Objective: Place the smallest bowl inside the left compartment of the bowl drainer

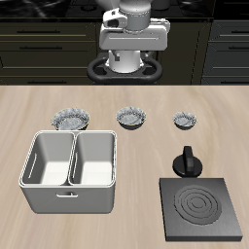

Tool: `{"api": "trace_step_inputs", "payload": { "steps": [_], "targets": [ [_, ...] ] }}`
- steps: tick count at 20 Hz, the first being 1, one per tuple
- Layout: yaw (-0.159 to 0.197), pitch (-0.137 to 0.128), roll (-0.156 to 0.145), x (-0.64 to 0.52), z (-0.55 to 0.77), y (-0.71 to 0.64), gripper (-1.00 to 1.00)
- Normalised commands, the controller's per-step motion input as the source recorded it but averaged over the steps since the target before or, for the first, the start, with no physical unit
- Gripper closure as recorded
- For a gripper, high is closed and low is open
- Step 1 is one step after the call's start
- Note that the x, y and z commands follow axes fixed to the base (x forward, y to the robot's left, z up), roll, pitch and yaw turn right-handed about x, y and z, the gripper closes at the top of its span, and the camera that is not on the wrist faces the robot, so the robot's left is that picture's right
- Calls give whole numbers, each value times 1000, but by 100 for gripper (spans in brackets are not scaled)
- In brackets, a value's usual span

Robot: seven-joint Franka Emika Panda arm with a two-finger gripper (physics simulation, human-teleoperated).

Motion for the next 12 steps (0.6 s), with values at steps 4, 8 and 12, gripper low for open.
{"api": "trace_step_inputs", "payload": {
  "steps": [4, 8, 12],
  "targets": [
    [7, 19, 21, 57, -93, 353, -100],
    [-2, 6, 41, -71, -64, 488, -100],
    [17, -9, 34, -56, -55, 513, -100]
  ]
}}
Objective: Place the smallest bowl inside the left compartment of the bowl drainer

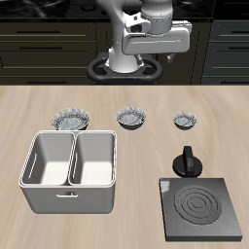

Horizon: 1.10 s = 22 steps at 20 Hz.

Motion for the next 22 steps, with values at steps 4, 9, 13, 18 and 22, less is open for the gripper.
{"api": "trace_step_inputs", "payload": {
  "steps": [4, 9, 13, 18, 22],
  "targets": [
    [-4, 7, 32, -13, -44, 451, -100],
    [-8, -21, 25, -20, -26, 392, -100],
    [-9, -14, -30, 61, -12, 301, -100],
    [10, -19, -37, 101, -75, 71, -100],
    [-30, -6, -59, 97, -224, -36, -100]
  ]
}}
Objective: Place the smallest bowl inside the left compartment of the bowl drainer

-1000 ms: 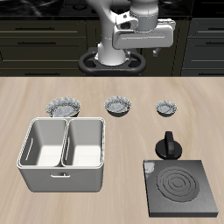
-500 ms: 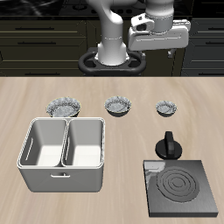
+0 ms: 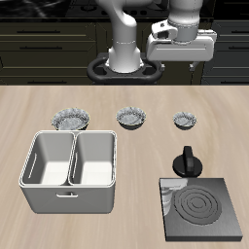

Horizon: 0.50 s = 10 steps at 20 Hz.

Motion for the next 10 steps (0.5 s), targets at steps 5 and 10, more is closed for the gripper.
{"api": "trace_step_inputs", "payload": {
  "steps": [5, 10],
  "targets": [
    [-21, -7, -35, 27, -351, -21, -100],
    [-11, 40, 21, -78, -476, 182, -100]
  ]
}}
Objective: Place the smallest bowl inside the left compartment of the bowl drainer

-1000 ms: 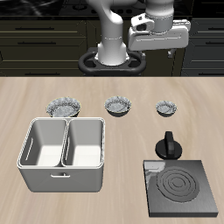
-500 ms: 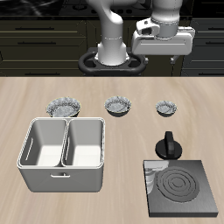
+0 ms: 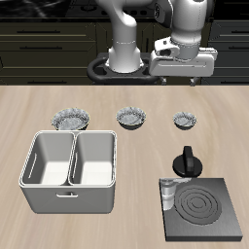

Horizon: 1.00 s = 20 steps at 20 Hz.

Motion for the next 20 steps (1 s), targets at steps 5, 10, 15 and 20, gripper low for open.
{"api": "trace_step_inputs", "payload": {
  "steps": [5, 10, 15, 20],
  "targets": [
    [-8, -5, 24, -105, -290, 132, -100],
    [-7, -18, 9, -105, -316, 60, -100],
    [12, 13, 2, 7, -369, 65, -100],
    [-23, 7, -29, 9, -254, -45, -100]
  ]
}}
